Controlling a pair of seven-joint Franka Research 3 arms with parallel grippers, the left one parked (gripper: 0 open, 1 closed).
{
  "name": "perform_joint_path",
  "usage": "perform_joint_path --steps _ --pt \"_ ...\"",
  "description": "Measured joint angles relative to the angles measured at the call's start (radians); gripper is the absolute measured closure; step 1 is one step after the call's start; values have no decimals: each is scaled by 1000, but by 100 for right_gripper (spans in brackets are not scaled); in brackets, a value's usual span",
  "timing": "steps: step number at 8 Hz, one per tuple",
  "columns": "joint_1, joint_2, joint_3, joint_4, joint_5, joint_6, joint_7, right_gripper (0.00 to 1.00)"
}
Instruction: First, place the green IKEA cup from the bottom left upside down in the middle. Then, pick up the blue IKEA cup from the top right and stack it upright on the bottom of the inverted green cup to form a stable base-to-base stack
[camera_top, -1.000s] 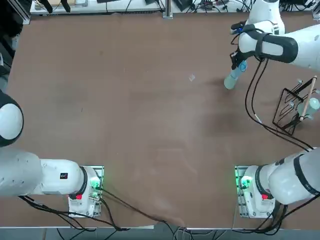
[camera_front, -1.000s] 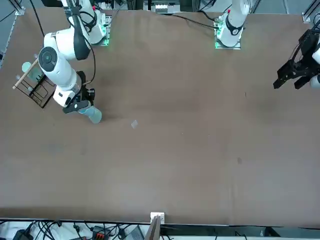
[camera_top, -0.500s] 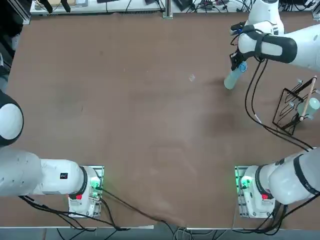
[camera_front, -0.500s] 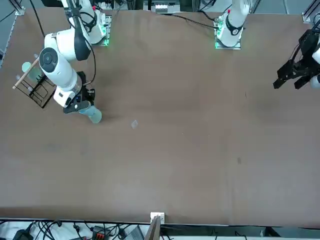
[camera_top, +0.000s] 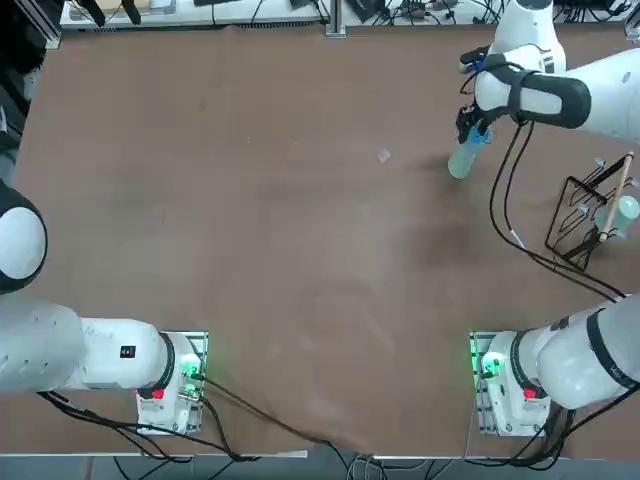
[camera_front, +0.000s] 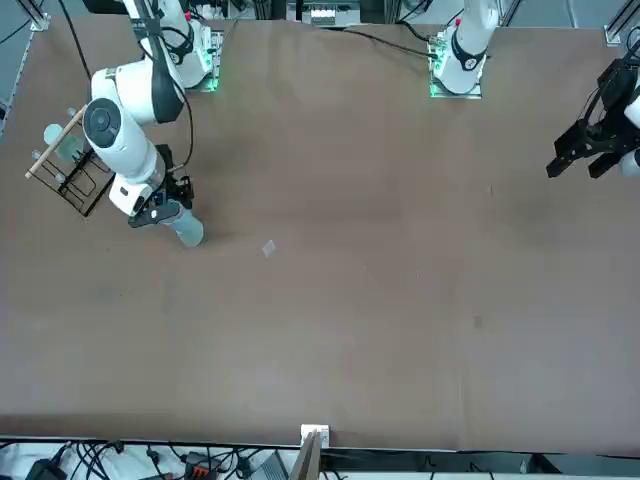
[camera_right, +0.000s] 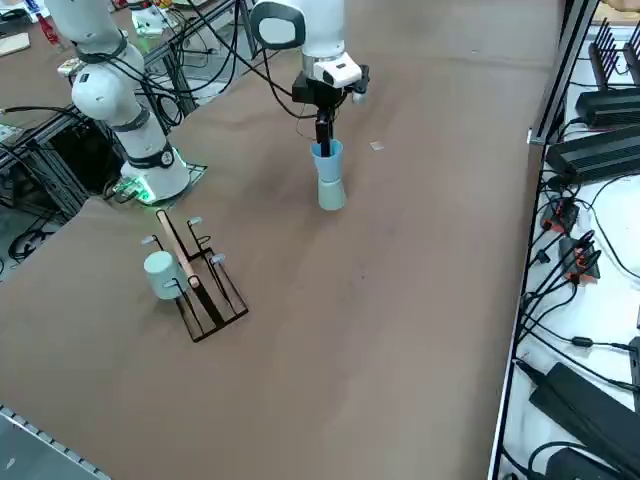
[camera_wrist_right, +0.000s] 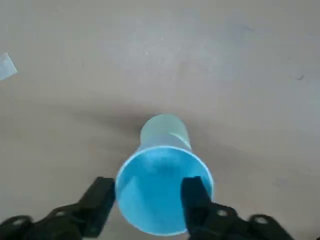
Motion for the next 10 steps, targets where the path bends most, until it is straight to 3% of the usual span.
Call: perform_joint_path --steps 1,10 --pt "0 0 0 1 -1 0 0 0" --pt "0 -3 0 13 -1 -2 0 0"
